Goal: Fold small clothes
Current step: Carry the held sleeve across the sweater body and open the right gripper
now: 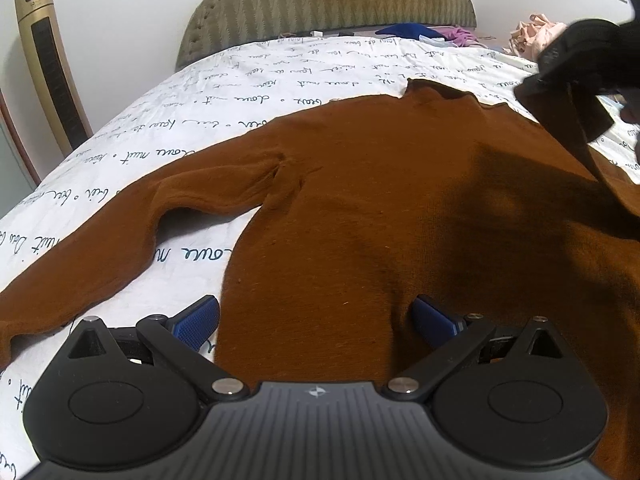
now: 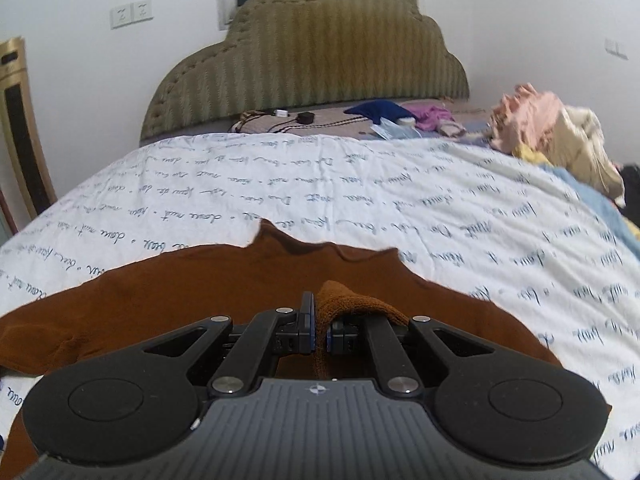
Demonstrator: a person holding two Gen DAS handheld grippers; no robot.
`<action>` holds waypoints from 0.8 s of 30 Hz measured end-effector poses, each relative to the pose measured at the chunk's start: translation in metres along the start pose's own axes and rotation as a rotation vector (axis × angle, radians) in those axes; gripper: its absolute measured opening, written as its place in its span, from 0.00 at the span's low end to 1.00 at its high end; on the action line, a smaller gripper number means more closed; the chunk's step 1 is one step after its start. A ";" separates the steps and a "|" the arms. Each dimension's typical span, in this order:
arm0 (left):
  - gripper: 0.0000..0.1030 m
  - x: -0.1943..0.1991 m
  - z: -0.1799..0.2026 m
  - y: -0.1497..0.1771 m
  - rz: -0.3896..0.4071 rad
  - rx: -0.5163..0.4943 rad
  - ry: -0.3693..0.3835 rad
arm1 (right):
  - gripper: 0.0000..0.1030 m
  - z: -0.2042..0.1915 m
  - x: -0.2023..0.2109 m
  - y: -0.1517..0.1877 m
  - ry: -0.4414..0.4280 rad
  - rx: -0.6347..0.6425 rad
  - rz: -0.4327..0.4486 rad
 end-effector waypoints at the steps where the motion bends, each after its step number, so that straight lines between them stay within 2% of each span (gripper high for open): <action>1: 1.00 0.000 -0.001 0.000 0.000 0.002 0.000 | 0.11 -0.006 -0.002 -0.001 -0.006 0.017 0.001; 14: 1.00 0.007 -0.012 0.004 0.010 -0.003 -0.032 | 0.11 -0.105 -0.039 0.007 -0.109 0.223 -0.036; 19: 1.00 0.006 -0.018 0.006 -0.001 0.008 -0.043 | 0.12 -0.126 -0.057 0.017 -0.152 0.225 -0.091; 20: 1.00 0.006 -0.019 0.007 -0.002 0.010 -0.045 | 0.20 -0.128 -0.061 0.021 -0.177 0.214 -0.115; 21: 1.00 0.007 -0.021 0.007 -0.001 0.012 -0.048 | 0.34 -0.128 -0.064 0.023 -0.211 0.187 -0.140; 24: 1.00 0.008 -0.026 0.007 0.001 0.023 -0.060 | 0.51 -0.118 -0.065 0.026 -0.324 0.050 -0.169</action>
Point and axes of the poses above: each gripper's, at about its wrist camera, not at the fingertips, and x roughly against the way its jaws point, z to its right, y to its underside, the point moved 3 cm from there along -x, roughly the way its jaws point, and after that the axes turned 7 degrees about z, right-handed, at the moved point
